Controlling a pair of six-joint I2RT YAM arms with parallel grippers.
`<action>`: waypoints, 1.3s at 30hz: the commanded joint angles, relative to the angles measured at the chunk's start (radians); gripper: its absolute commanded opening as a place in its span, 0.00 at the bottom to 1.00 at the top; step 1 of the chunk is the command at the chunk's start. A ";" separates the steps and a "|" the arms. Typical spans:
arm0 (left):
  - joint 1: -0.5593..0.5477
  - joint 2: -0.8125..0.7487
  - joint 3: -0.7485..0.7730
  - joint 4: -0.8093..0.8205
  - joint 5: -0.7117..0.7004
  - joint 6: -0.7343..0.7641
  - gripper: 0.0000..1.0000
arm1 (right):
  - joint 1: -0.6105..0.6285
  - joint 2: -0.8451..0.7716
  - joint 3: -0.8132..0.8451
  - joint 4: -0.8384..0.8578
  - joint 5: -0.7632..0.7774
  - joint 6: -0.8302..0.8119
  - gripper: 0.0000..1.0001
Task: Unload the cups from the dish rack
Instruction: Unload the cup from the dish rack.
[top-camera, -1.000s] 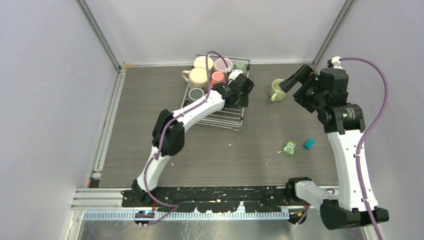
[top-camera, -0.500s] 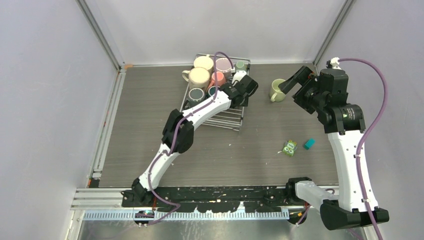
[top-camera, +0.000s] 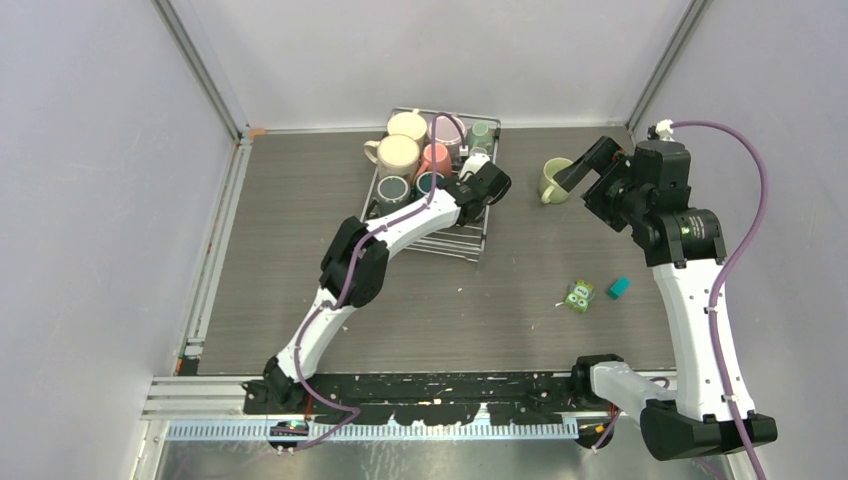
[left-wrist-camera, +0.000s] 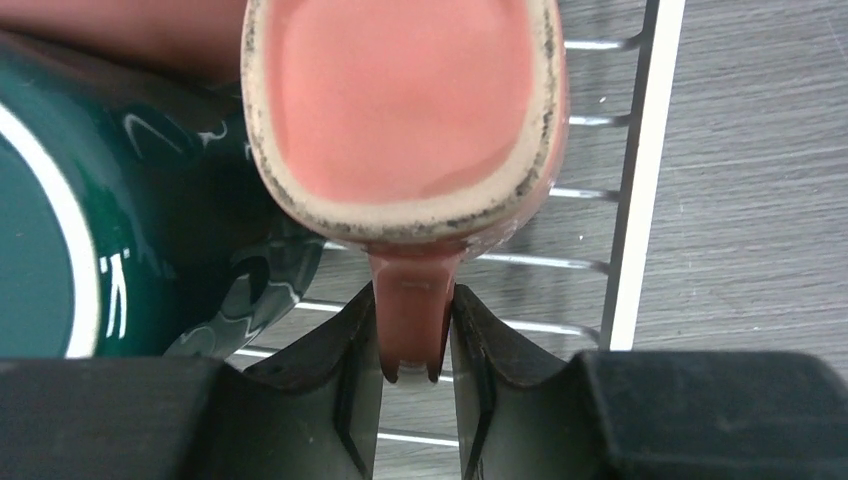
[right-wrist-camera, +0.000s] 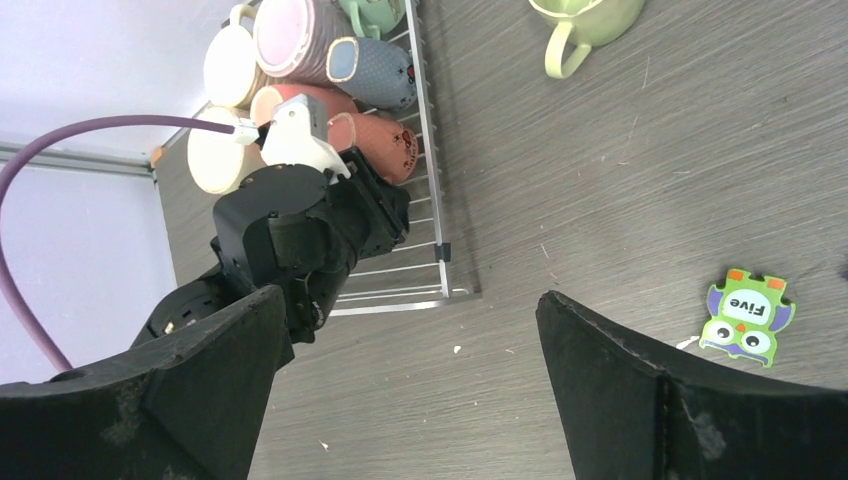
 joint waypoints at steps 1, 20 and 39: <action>-0.004 -0.097 -0.023 0.041 -0.036 0.058 0.31 | 0.004 -0.014 -0.008 0.034 -0.015 0.014 1.00; 0.007 -0.033 0.059 0.063 0.012 0.163 0.33 | 0.005 -0.003 -0.030 0.034 -0.015 0.007 1.00; 0.012 -0.099 -0.047 0.143 0.062 0.197 0.00 | 0.006 0.016 -0.049 0.055 -0.027 0.012 1.00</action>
